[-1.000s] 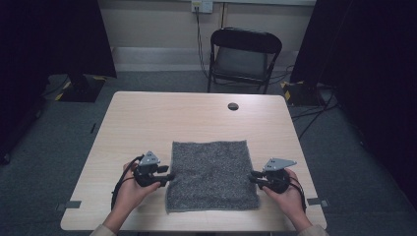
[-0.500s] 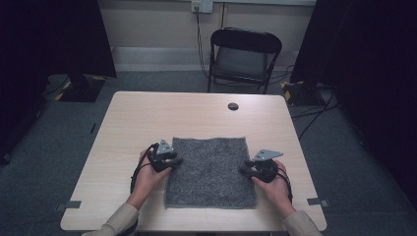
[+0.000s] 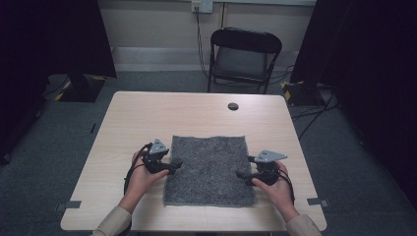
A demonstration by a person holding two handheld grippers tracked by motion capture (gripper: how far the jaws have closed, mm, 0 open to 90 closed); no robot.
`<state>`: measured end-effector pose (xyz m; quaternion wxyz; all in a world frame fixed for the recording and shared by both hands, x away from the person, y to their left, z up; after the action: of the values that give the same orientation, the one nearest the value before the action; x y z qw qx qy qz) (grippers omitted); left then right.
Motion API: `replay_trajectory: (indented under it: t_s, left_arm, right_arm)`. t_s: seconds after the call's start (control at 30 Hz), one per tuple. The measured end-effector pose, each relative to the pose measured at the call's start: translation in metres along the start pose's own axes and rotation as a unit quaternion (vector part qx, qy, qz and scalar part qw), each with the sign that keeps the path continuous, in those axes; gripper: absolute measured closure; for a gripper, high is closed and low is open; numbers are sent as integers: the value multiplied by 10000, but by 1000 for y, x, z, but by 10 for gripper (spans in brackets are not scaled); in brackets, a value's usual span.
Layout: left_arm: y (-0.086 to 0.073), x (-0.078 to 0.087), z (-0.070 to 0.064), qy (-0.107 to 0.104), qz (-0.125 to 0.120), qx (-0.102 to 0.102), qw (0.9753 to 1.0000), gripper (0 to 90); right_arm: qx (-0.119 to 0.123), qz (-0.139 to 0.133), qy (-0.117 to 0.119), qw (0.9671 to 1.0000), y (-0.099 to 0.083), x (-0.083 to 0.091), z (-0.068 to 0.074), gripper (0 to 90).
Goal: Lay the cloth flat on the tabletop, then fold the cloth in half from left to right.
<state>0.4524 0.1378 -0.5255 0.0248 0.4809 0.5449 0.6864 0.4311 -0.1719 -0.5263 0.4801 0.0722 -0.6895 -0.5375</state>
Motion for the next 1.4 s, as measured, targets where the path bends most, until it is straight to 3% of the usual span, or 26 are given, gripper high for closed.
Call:
replay_trajectory:
  t_s: [0.07,0.13,0.17,0.27,0.3,0.37,0.43,0.47,0.63,0.67,1.1,1.4]
  left_arm:
    - [2,3,-1,-62,-38,59,10000,174]
    - [4,5,-2,-109,-44,12,9999,166]
    - [5,6,-2,-103,-50,-66,9999,164]
    - [7,9,-1,-79,-37,-123,9999,164]
    - [9,10,-1,-84,73,-96,9999,164]
    - [12,11,-1,-118,34,-251,9996,165]
    - [14,11,-1,-141,15,-227,9996,166]
    - [15,10,-3,-307,16,-78,9995,166]
    - [12,8,-4,-430,116,-61,9990,165]
    - [11,6,-4,-506,132,64,9986,165]
    - [11,-3,5,-507,135,365,9980,165]
    - [11,-7,16,-398,174,346,9985,173]
  right_arm:
    - [-51,30,33,10000,1,4,4,153]
    - [-417,178,57,9990,0,8,9,151]
    - [-425,180,82,9989,0,10,11,150]
    - [-299,223,121,9992,2,12,17,150]
    - [-323,230,124,9991,3,12,19,150]
    - [-317,220,110,9992,5,12,21,151]
    - [-296,226,104,9993,6,11,22,151]
    - [-268,238,144,9993,8,10,26,151]
    - [-123,239,297,9992,14,5,40,151]
    - [-101,233,322,9992,16,4,42,151]
    - [142,290,736,9968,24,-16,81,151]
    - [323,323,916,9947,31,-28,103,163]
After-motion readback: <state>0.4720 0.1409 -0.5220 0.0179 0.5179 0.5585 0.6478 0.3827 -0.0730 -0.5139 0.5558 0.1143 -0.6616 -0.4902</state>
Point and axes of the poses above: each handheld gripper's, and its own axes: x roughly backward along the jaws, y roughly out of its top, z roughly to its left, the point moved 7 cm from there along -x, roughly forward along the jaws, and after that the axes turned 2 degrees about z, right-handed, at the moved point
